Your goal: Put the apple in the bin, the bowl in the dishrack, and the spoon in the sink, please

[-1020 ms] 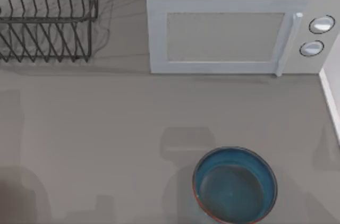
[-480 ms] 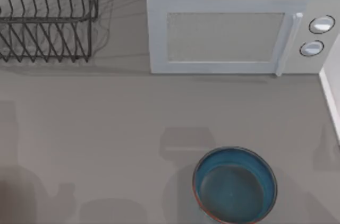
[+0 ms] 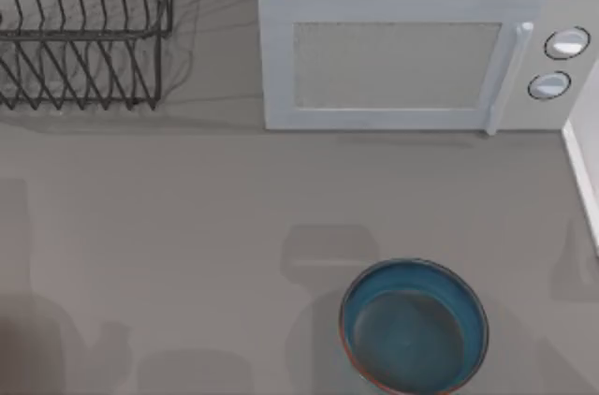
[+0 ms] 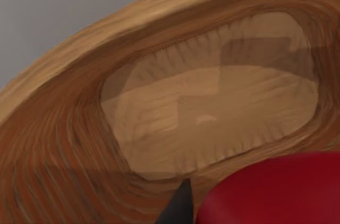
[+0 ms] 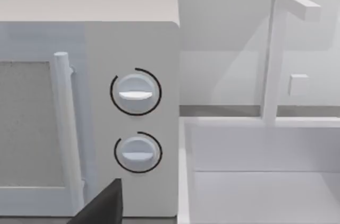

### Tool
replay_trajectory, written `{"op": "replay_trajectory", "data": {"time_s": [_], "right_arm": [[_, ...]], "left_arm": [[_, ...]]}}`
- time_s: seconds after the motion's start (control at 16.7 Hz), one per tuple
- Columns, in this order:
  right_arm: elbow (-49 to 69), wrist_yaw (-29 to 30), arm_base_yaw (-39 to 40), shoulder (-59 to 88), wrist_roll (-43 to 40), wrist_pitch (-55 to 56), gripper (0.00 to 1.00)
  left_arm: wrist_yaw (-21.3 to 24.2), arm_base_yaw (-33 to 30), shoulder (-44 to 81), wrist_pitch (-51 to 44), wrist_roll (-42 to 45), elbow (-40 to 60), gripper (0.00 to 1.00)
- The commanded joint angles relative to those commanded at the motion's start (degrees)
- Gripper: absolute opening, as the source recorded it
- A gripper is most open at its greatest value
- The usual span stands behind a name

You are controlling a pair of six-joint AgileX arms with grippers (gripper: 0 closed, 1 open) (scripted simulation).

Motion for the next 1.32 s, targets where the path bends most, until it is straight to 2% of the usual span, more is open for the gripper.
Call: {"op": "replay_trajectory", "data": {"time_s": [0.54,1.14,1.32], "right_arm": [[0.0,0.0,0.0,0.0,0.0,0.0,1.0],[0.0,0.0,0.0,0.0,0.0,0.0,1.0],[0.0,0.0,0.0,0.0,0.0,0.0,1.0]], "left_arm": [[0.0,0.0,0.0,0.0,0.0,0.0,0.98],[0.0,0.0,-0.1,0.0,0.1,0.0,1.0],[0.1,-0.7,-3.4,2.9,3.6,-1.9,1.0]]}}
